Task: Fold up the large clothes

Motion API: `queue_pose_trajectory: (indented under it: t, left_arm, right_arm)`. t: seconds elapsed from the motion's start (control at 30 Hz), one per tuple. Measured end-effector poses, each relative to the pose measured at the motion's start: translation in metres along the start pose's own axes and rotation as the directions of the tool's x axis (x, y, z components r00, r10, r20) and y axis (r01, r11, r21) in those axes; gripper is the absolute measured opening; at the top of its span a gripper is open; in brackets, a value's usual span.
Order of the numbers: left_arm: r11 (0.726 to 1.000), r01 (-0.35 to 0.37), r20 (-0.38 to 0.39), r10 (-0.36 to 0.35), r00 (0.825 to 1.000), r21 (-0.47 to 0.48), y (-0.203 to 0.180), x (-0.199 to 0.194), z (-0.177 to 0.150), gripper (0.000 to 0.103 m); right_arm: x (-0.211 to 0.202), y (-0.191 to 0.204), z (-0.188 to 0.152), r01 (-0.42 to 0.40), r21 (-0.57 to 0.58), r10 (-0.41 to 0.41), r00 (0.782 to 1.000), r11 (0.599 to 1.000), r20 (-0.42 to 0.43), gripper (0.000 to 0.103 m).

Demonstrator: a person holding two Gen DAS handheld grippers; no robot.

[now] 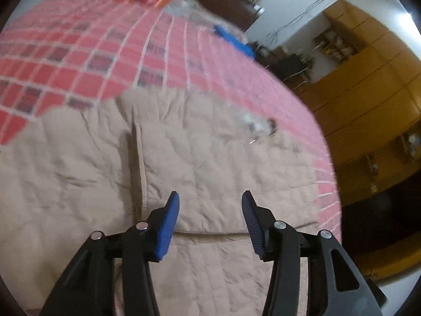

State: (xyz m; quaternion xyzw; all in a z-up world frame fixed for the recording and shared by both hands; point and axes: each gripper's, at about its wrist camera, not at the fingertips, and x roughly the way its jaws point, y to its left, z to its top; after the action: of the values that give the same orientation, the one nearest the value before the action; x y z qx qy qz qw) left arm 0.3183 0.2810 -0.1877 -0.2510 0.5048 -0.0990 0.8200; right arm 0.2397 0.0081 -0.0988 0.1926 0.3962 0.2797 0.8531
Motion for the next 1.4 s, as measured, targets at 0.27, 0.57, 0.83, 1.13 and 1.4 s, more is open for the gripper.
queue_pose_trajectory:
  t: [0.27, 0.57, 0.83, 1.13, 1.4]
  left_arm:
    - [0.996, 0.038, 0.101, -0.03, 0.994, -0.076, 0.038, -0.048, -0.017, 0.056]
    - [0.913, 0.087, 0.306, 0.043, 0.951, -0.398, 0.176, -0.172, -0.151, 0.072]
    - [0.767, 0.077, 0.377, 0.223, 0.899, -0.637, 0.277, -0.224, -0.215, 0.072]
    - [0.721, 0.104, 0.431, 0.285, 0.856, -0.685, 0.32, -0.239, -0.213, 0.04]
    - [0.765, 0.101, 0.505, 0.313, 0.805, -0.635, 0.321, -0.282, -0.196, 0.008]
  right_arm:
    - [-0.005, -0.002, -0.007, 0.003, 0.005, -0.003, 1.0, 1.0, -0.017, 0.073]
    - [0.003, 0.034, -0.01, -0.09, -0.073, 0.087, 0.995, 0.993, -0.047, 0.076]
    - [0.013, 0.067, -0.013, -0.16, -0.132, 0.149, 0.985, 0.978, -0.086, 0.076]
    - [0.004, 0.062, -0.013, -0.139, -0.107, 0.133, 0.989, 0.984, -0.062, 0.078]
    - [0.012, 0.063, -0.014, -0.144, -0.111, 0.136, 0.988, 0.983, -0.077, 0.078]
